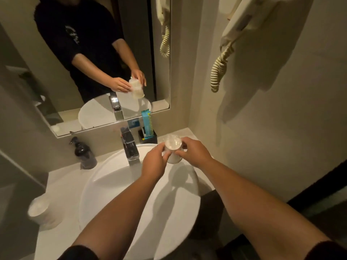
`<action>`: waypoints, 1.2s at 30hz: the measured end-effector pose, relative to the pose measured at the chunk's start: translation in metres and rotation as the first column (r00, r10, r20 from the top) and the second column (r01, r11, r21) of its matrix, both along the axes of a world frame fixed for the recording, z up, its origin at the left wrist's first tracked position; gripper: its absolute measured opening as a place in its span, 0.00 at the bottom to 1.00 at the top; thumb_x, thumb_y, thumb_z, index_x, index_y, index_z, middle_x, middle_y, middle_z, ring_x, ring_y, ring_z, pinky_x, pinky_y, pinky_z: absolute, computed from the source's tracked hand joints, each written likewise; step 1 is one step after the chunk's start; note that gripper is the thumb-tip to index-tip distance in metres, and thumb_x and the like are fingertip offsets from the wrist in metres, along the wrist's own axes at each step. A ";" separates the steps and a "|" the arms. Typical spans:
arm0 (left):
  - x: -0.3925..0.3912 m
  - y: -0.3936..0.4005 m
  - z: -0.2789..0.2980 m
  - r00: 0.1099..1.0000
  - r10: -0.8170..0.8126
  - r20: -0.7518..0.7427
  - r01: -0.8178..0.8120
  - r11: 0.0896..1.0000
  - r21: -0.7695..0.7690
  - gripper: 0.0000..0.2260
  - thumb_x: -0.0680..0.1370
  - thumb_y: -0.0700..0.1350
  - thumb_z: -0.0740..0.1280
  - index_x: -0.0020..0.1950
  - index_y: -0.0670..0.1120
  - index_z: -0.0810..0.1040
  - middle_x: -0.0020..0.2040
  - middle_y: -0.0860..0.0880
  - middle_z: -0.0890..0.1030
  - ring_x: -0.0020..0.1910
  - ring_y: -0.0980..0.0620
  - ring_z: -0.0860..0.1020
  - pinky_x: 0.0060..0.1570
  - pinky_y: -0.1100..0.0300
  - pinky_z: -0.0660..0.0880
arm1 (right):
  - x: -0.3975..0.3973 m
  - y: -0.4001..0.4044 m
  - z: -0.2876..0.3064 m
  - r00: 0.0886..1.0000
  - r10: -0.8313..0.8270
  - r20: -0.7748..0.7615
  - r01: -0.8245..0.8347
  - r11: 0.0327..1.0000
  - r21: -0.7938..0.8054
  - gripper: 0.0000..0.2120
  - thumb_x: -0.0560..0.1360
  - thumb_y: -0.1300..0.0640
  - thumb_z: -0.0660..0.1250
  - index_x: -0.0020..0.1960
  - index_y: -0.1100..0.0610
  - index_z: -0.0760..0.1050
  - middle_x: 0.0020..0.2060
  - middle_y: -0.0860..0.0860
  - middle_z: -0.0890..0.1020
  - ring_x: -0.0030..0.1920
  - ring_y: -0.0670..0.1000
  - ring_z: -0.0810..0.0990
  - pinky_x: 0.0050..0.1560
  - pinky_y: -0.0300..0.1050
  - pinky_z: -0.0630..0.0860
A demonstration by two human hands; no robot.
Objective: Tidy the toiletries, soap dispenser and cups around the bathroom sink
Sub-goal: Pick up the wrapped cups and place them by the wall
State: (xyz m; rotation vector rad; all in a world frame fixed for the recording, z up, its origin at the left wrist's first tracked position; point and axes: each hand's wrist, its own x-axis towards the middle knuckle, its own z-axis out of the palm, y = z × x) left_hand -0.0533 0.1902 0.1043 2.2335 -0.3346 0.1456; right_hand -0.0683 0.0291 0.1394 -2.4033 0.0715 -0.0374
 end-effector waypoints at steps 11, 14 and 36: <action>0.123 -0.055 -0.035 0.978 0.190 -0.089 -0.187 0.981 0.044 0.13 0.78 0.52 0.64 0.61 0.53 0.76 0.52 0.51 0.83 0.49 0.50 0.79 0.46 0.53 0.75 | 0.155 -0.049 -0.042 0.984 0.151 -0.091 -0.148 0.988 0.037 0.24 0.71 0.53 0.72 0.65 0.53 0.73 0.56 0.51 0.82 0.56 0.51 0.80 0.57 0.50 0.76; 0.144 -0.062 -0.054 0.965 0.233 -0.123 -0.226 0.972 0.066 0.14 0.78 0.52 0.64 0.62 0.51 0.76 0.53 0.50 0.82 0.50 0.49 0.79 0.46 0.55 0.74 | 0.182 -0.052 -0.063 0.977 0.164 -0.136 -0.159 0.986 0.047 0.25 0.71 0.54 0.72 0.67 0.53 0.72 0.58 0.52 0.82 0.57 0.52 0.80 0.58 0.51 0.76; 0.212 -0.083 -0.109 0.860 0.440 -0.259 -0.318 0.858 0.402 0.03 0.78 0.41 0.62 0.52 0.44 0.72 0.46 0.44 0.80 0.42 0.45 0.77 0.39 0.56 0.69 | 0.254 -0.046 -0.144 0.967 0.154 -0.203 -0.136 0.986 0.099 0.24 0.70 0.55 0.74 0.64 0.53 0.73 0.57 0.52 0.82 0.55 0.53 0.79 0.58 0.48 0.75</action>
